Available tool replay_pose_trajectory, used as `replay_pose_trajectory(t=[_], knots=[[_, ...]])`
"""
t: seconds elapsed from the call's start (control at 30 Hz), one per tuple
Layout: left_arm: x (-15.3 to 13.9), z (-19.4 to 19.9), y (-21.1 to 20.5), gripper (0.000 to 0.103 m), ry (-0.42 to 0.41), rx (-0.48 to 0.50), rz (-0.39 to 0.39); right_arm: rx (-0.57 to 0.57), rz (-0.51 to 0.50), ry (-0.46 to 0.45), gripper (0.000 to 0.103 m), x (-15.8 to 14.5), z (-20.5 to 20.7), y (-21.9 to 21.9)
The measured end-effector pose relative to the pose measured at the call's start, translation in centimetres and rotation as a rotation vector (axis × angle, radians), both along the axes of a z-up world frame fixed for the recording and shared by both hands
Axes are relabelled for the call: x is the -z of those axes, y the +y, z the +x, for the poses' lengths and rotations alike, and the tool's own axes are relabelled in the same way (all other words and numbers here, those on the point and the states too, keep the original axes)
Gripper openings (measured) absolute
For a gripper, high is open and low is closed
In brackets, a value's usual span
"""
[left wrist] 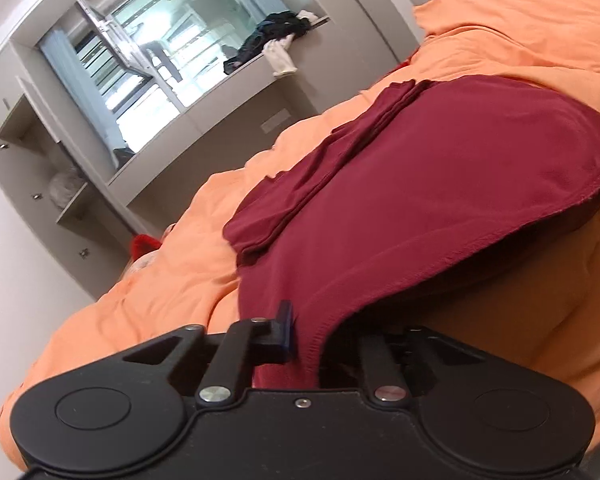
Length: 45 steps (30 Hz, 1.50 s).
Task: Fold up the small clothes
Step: 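Grasp the hem with both tools and fold it up toward the collar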
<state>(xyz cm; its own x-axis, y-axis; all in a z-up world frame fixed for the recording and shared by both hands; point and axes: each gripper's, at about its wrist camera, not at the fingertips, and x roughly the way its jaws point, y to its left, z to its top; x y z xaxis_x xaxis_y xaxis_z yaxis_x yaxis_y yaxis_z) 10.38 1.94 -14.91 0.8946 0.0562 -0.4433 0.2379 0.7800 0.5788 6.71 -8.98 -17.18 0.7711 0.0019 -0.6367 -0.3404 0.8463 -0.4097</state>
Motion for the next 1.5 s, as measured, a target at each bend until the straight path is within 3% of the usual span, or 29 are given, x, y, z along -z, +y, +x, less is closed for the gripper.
replay_pose_trajectory(t=[0.17,0.3,0.4,0.5,0.57,0.6,0.63,0.67,0.7,0.8,0.93,1.07,1.17,1.33,1.5], knots=[[-2.2,1.0,0.4,0.011,0.012,-0.007,-0.115,-0.075,-0.161,-0.108,0.099,1.5,0.1,2.1],[-3.5,1.5,0.8,0.013,0.006,-0.01,-0.144,-0.074,-0.295,-0.186,0.098,2.5,0.1,2.9],[-3.6,1.6,0.8,0.014,0.007,-0.011,-0.142,-0.054,-0.304,-0.197,0.089,2.7,0.7,2.1],[-3.2,1.4,0.6,0.013,0.027,-0.011,-0.131,-0.06,-0.259,-0.254,0.087,1.9,0.3,1.2],[-2.6,1.1,0.7,0.013,0.047,-0.012,-0.128,-0.092,-0.248,-0.269,0.076,1.3,0.1,1.1],[-2.4,1.0,0.7,0.012,0.058,-0.012,-0.127,-0.114,-0.246,-0.259,0.059,1.2,0.0,1.0],[-2.1,0.9,0.7,0.012,0.066,-0.012,-0.124,-0.137,-0.245,-0.232,0.031,1.2,0.1,1.0],[-1.9,0.7,0.7,0.01,0.075,-0.009,-0.118,-0.155,-0.244,-0.202,0.015,1.2,0.3,1.0],[-1.7,0.4,0.7,0.007,0.084,-0.001,-0.11,-0.169,-0.244,-0.184,0.013,1.2,0.3,1.0],[-1.2,-0.6,0.8,0.005,0.11,0.023,-0.088,-0.204,-0.224,-0.165,0.012,0.2,-0.1,0.4],[-1.0,-0.3,1.2,0.005,0.163,0.025,-0.083,-0.208,-0.069,-0.073,0.011,-3.3,0.7,-1.6],[-3.7,0.9,2.2,0.005,0.206,0.042,-0.152,-0.245,0.111,0.106,0.01,-7.6,3.8,-4.2],[-6.5,2.7,2.7,0.005,0.222,0.051,-0.164,-0.254,0.187,0.188,0.009,-11.0,7.1,-6.1],[-10.9,6.8,3.5,0.006,0.216,0.06,-0.217,-0.247,0.276,0.215,0.009,-16.3,11.6,-7.6],[-13.5,12.5,4.4,0.006,0.228,0.05,-0.278,-0.219,0.323,0.196,0.009,-19.7,16.9,-8.1]])
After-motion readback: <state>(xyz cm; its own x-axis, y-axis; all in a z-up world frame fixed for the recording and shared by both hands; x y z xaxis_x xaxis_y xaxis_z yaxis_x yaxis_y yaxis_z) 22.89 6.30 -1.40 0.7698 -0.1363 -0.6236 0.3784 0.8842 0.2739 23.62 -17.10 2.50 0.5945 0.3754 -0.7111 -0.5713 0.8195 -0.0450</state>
